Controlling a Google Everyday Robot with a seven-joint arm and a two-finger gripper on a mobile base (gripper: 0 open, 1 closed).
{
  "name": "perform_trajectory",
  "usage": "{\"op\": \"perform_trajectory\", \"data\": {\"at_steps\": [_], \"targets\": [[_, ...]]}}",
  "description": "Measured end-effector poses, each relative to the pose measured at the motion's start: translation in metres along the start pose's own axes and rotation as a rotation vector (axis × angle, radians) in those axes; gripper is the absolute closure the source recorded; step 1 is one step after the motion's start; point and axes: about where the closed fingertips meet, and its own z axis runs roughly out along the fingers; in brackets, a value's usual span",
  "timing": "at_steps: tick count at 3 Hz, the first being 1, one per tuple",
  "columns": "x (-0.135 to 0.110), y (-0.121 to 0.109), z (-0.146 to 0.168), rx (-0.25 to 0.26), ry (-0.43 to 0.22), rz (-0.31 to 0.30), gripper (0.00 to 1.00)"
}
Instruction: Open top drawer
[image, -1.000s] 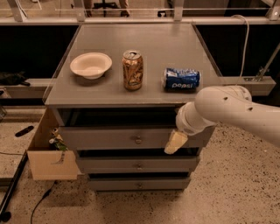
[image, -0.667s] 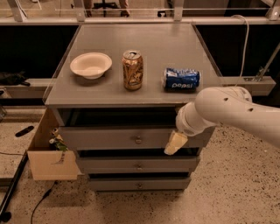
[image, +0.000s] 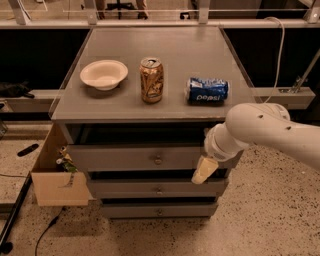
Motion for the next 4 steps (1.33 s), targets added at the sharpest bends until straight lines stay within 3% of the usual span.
{"op": "perform_trajectory", "data": {"at_steps": [1, 3, 4], "targets": [[0.002, 0.001, 0.005, -0.004, 0.007, 0.002, 0.0], [0.01, -0.005, 0.054, -0.042, 0.049, 0.013, 0.0], [0.009, -0.006, 0.055, -0.043, 0.051, 0.012, 0.0]]}}
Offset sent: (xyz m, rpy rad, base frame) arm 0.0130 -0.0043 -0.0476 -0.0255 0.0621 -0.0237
